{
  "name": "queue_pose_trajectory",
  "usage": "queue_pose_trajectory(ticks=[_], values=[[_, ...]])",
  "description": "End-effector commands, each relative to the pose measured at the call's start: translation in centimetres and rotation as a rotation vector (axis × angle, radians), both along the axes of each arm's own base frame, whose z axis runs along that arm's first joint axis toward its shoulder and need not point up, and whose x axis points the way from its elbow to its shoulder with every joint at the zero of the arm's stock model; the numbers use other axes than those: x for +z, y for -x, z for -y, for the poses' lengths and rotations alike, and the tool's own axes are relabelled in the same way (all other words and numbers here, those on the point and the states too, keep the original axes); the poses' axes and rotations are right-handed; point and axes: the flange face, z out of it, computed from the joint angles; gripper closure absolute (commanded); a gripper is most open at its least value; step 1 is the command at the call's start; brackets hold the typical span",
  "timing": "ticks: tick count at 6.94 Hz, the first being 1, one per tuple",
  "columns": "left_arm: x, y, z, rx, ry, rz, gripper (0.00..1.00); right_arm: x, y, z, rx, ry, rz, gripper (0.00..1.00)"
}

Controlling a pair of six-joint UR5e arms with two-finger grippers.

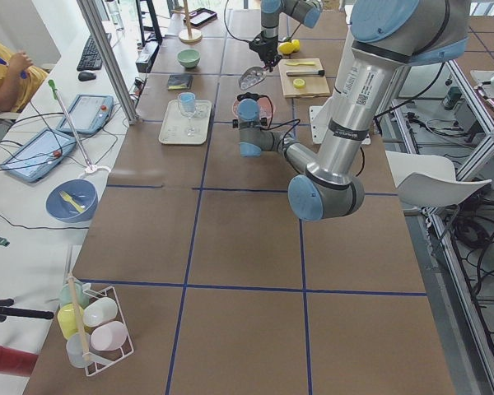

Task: Put ice in cup with scoop
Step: 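Lift the filled scoop out of the bowl toward the white tray with the right gripper, then tilt the scoop over the small blue cup to pour the ice with the right gripper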

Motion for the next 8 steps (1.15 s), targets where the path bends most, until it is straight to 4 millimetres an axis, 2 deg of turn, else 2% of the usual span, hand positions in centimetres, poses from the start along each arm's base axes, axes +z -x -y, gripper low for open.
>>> queue_pose_trajectory(ticks=[1, 3, 4, 5, 8], values=[[0.1, 0.0, 0.0, 0.000, 0.000, 0.001, 0.00, -0.8, -0.4, 6.5, 0.069, 0.120, -0.018, 1.00], [0.1, 0.0, 0.0, 0.000, 0.000, 0.001, 0.00, -2.2, 0.3, 12.8, 0.115, 0.192, -0.024, 1.00], [0.1, 0.0, 0.0, 0.000, 0.000, 0.001, 0.00, -2.1, 1.6, 14.8, 0.118, 0.212, -0.051, 1.00], [0.2, 0.0, 0.0, 0.000, 0.002, 0.003, 0.00, -1.1, 2.5, 16.8, 0.113, 0.215, -0.062, 1.00], [0.3, -0.1, -0.1, 0.000, 0.002, 0.003, 0.00, -1.2, 4.9, 19.6, 0.103, 0.243, -0.097, 1.00]])
